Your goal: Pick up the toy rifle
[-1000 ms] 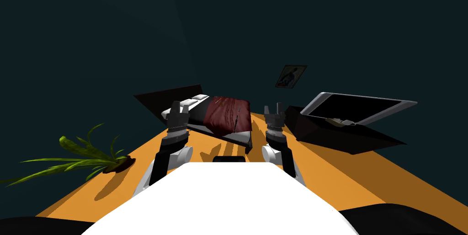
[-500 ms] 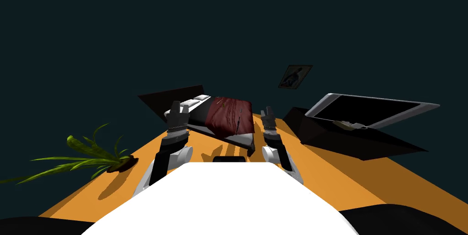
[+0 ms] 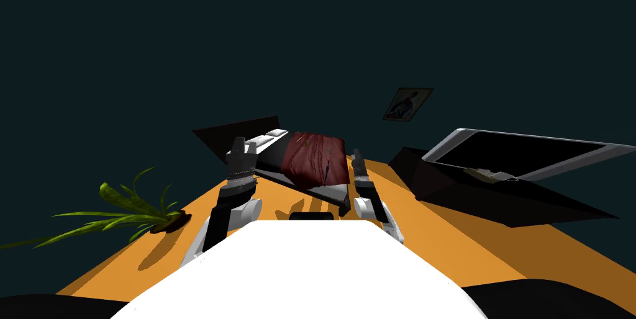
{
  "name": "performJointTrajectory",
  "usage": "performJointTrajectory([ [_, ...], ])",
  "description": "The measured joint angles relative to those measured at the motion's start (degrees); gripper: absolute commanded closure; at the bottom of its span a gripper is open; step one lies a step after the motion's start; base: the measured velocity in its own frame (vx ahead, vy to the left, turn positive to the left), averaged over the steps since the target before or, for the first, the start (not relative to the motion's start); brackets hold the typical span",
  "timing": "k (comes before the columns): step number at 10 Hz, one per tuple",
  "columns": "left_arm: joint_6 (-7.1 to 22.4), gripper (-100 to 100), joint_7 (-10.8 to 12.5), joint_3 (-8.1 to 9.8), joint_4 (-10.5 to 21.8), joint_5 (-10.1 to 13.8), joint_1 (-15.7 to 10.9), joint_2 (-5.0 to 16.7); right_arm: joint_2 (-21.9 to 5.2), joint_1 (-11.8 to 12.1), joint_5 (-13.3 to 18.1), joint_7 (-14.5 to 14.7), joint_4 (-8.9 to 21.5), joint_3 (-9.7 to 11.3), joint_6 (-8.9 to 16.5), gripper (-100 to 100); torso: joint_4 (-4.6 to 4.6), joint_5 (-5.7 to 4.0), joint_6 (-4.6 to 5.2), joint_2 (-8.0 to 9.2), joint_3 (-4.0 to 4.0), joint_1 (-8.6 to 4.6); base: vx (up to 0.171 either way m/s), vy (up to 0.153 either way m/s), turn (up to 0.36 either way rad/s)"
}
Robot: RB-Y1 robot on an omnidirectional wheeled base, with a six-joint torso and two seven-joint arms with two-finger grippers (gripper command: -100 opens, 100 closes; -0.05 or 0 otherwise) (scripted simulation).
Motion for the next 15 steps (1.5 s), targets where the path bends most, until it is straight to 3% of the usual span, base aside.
performJointTrajectory([
  [4,0.0,0,0.0,0.0,0.0,0.0,0.0,0.0,-0.3,-0.3,0.3,5.2,3.4,-0.2,3.7,-100,0.02,-0.02,0.01,0.12,0.07,-0.1,0.06,0.044,0.039],
  [10,0.0,0,0.0,0.0,0.0,0.0,0.0,0.0,-1.1,-1.7,0.5,12.7,11.6,-0.8,7.9,-100,0.03,-0.03,0.01,0.14,0.08,-0.16,0.062,0.052,0.044],
  [15,0.0,0,0.0,0.0,0.0,0.0,0.0,0.0,-2.0,-3.1,0.6,19.2,17.9,-1.4,12.8,-100,0.03,-0.03,0.01,0.16,0.09,-0.16,0.062,0.044,0.036],
])
